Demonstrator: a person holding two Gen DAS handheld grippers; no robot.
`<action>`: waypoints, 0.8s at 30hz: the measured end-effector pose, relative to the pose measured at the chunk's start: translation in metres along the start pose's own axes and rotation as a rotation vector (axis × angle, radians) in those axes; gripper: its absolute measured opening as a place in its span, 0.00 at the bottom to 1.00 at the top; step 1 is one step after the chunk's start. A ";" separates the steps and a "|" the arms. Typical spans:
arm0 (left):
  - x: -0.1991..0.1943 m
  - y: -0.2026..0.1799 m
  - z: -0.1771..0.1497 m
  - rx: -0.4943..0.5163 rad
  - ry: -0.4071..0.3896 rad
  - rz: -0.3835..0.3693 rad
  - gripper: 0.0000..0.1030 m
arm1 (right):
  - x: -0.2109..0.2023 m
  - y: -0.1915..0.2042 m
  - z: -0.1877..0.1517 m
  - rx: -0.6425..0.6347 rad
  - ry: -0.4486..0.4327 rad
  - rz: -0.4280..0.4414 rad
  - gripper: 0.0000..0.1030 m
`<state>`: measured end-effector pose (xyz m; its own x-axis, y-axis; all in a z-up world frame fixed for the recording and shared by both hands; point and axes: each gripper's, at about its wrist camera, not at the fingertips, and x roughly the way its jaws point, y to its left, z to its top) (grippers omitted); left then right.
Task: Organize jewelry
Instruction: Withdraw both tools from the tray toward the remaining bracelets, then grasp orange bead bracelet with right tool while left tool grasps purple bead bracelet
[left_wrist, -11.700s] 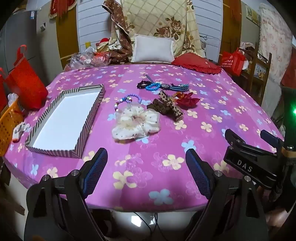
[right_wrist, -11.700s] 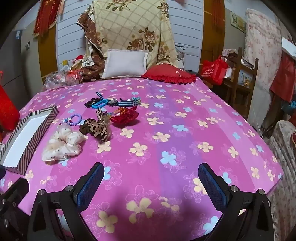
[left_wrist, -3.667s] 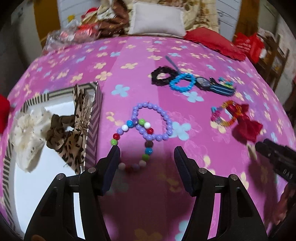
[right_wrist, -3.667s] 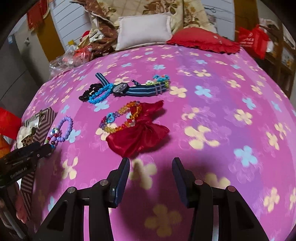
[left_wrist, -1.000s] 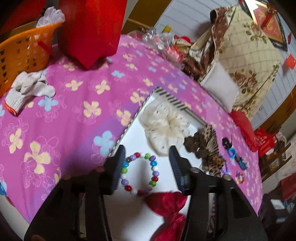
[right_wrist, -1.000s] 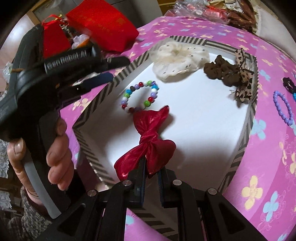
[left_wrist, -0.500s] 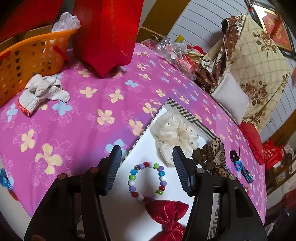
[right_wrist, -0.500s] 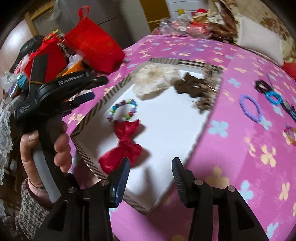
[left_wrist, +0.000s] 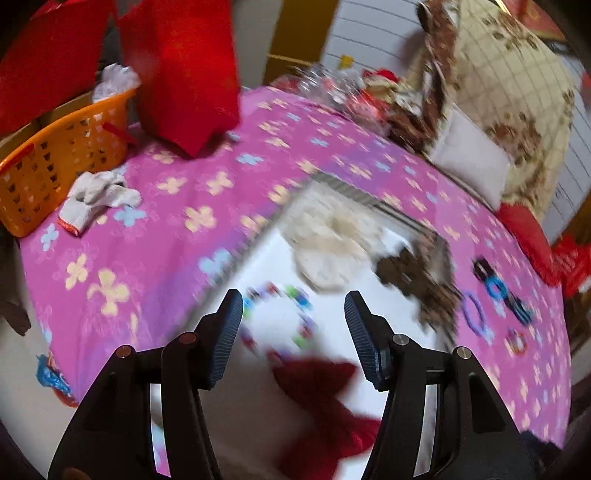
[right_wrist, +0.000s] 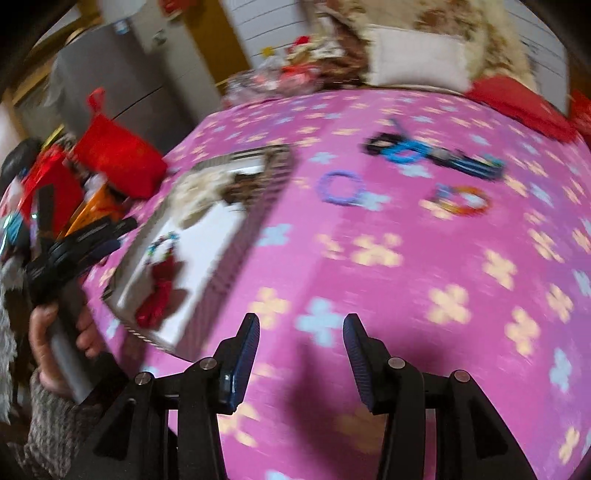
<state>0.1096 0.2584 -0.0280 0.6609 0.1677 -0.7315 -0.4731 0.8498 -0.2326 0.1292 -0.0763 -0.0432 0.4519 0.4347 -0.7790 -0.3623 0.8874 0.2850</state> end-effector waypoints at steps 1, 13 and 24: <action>-0.007 -0.010 -0.006 0.021 0.012 -0.023 0.56 | -0.003 -0.010 -0.002 0.019 -0.005 -0.011 0.44; -0.032 -0.144 -0.041 0.315 0.090 -0.153 0.56 | -0.028 -0.101 -0.020 0.167 -0.061 -0.066 0.44; 0.037 -0.215 -0.045 0.423 0.196 -0.129 0.56 | -0.007 -0.142 0.011 0.183 -0.049 -0.097 0.44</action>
<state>0.2096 0.0599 -0.0339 0.5568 -0.0158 -0.8305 -0.0886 0.9930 -0.0783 0.1862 -0.2043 -0.0722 0.5186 0.3488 -0.7806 -0.1634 0.9366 0.3100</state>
